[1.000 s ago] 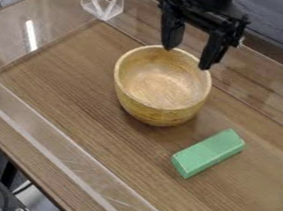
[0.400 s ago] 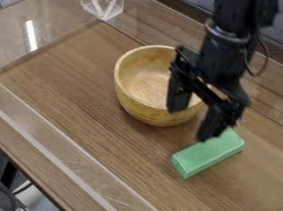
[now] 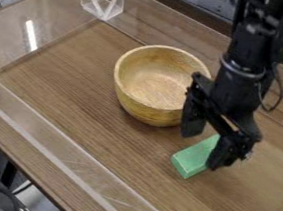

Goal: Put the green block in the brown bowl

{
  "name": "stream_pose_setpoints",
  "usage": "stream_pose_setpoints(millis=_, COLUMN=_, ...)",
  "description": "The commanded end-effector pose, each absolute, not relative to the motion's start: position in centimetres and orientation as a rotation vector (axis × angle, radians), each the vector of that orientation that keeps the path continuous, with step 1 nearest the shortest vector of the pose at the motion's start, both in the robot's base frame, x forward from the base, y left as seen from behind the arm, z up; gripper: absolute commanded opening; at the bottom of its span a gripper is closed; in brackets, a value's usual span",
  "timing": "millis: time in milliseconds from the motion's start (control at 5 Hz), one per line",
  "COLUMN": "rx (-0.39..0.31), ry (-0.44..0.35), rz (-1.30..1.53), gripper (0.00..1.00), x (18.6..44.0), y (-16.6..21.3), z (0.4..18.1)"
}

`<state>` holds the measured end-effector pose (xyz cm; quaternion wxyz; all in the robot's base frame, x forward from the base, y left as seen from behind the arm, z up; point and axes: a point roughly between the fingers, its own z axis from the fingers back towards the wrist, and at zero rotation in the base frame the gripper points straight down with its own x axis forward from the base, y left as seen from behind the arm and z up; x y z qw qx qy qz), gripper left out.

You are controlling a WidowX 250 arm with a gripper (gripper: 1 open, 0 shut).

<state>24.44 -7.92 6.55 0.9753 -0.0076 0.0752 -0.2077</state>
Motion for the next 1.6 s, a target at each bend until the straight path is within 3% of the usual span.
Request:
stream_pose_setpoints(millis=0, rx=-0.021, ry=0.119, rz=-0.450, gripper=1.00, x=25.1, y=-8.4, z=5.7)
stream_pose_setpoints(millis=200, rx=-0.020, ry=0.110, rz=-0.467, gripper=1.00, x=25.1, y=-8.5, z=4.4)
stream_pose_setpoints(millis=1400, rx=-0.039, ry=0.079, rz=-0.520, gripper=1.00, x=25.0, y=-8.6, z=0.8)
